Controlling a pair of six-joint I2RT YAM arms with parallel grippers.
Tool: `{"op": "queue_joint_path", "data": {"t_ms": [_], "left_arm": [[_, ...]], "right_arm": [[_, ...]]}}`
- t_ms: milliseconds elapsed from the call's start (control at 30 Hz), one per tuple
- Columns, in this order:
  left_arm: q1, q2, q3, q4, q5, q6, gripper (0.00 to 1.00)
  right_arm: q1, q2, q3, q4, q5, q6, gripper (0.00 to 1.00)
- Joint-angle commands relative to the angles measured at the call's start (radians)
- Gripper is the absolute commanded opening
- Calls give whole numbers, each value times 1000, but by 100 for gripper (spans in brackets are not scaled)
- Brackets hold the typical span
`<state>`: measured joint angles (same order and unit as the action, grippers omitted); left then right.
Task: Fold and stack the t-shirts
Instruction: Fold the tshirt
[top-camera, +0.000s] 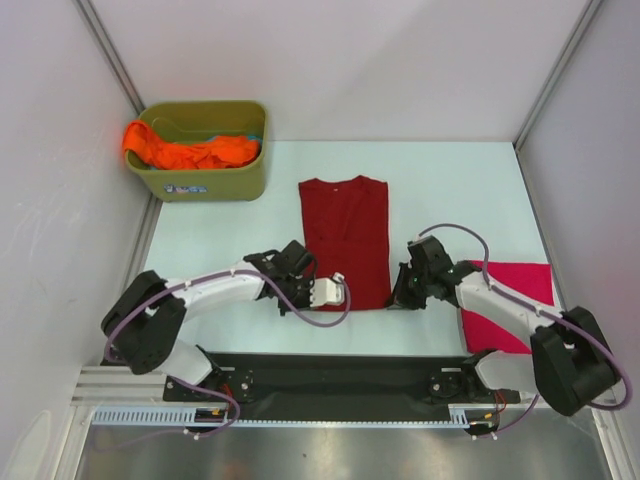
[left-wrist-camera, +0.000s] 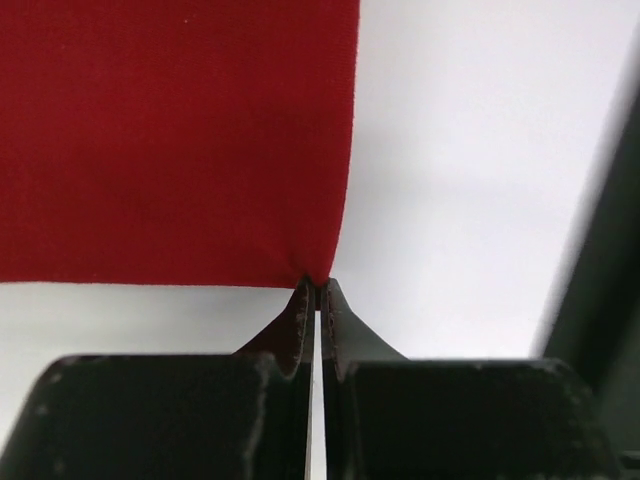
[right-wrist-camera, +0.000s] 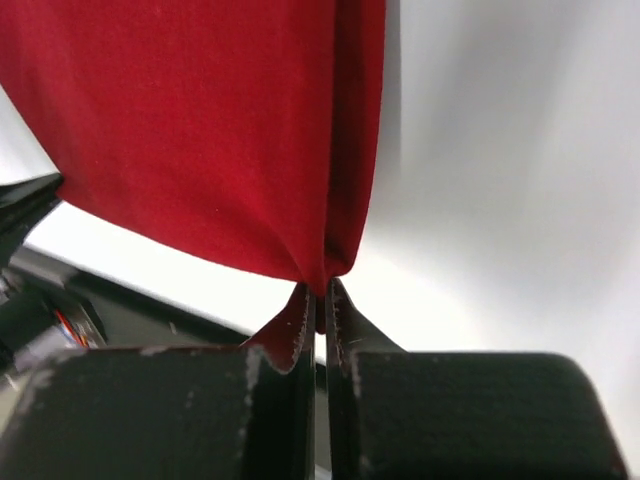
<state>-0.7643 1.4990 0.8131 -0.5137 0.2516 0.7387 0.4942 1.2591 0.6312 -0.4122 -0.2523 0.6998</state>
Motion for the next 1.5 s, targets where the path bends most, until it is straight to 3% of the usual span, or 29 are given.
{"op": "queue_joint_path", "data": {"t_ms": [0,233,433,567,633,933,1200,1467], "left_arm": [[-50,-101,-42,-160,66,-67,0],[-49,-296,67,-434,116,-102,0],[23,-362,135,-511,183,-91,0],[154,-226,262,-480,172,-61,0],[225,-125,407,-459,175,-55,0],[385,284,810,-430,103,-124,0],[404,501,1070,-364,-15,-180,0],[404,644,1155,-338,-72,-216,0]], "right_arm": [[50,-105,-24,-184,1,24,0],[142,-282,85,-428,-31,96,0],[133,-224,251,-504,-54,51,0],[-17,-77,363,-464,-87,-74,0],[-80,30,500,-438,-78,-149,0],[-197,429,821,-284,-28,-240,0],[-259,646,996,-240,-1,-215,0],[-278,720,1010,-208,-1,-197,0]]}}
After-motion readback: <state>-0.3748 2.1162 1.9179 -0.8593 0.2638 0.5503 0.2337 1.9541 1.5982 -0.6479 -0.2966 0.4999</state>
